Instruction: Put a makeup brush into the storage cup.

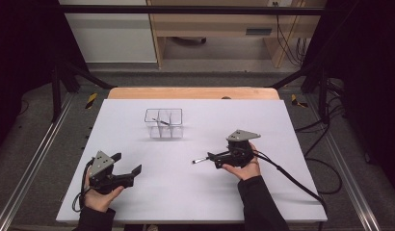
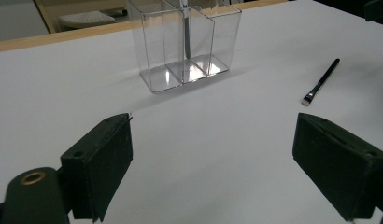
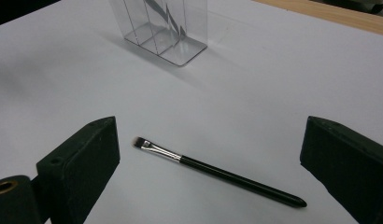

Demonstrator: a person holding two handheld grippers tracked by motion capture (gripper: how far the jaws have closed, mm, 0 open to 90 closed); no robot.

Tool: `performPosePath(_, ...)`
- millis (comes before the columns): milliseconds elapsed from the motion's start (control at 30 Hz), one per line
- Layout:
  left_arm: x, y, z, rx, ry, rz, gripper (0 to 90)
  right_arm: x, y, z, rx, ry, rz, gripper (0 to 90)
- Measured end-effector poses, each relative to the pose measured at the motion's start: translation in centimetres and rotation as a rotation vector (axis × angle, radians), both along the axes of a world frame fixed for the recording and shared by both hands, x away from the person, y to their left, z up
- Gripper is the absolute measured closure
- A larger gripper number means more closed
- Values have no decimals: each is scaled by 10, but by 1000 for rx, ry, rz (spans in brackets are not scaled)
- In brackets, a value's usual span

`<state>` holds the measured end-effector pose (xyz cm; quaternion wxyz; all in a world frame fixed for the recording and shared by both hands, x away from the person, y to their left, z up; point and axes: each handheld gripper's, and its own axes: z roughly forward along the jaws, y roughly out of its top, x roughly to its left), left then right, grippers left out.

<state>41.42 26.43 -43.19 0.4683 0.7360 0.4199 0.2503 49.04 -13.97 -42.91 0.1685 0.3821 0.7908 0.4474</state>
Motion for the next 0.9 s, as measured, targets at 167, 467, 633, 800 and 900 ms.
performPosePath(167, 1, -1, -1, 5, 4, 0, 114, 3, 3, -5, -5, 16, 3, 53)
performPosePath(467, 1, -2, -1, 11, 6, -5, 115, 10, 7, -15, -38, 43, 9, 55)
performPosePath(633, 1, -3, -1, 16, 3, -9, 114, 13, 11, -20, -79, 58, 20, 53)
performPosePath(800, 1, -3, 0, 16, 4, -9, 114, 19, 17, -29, -103, 83, 30, 58)
performPosePath(900, 0, -3, 0, 17, 4, -12, 114, 22, 19, -34, -114, 92, 26, 62)
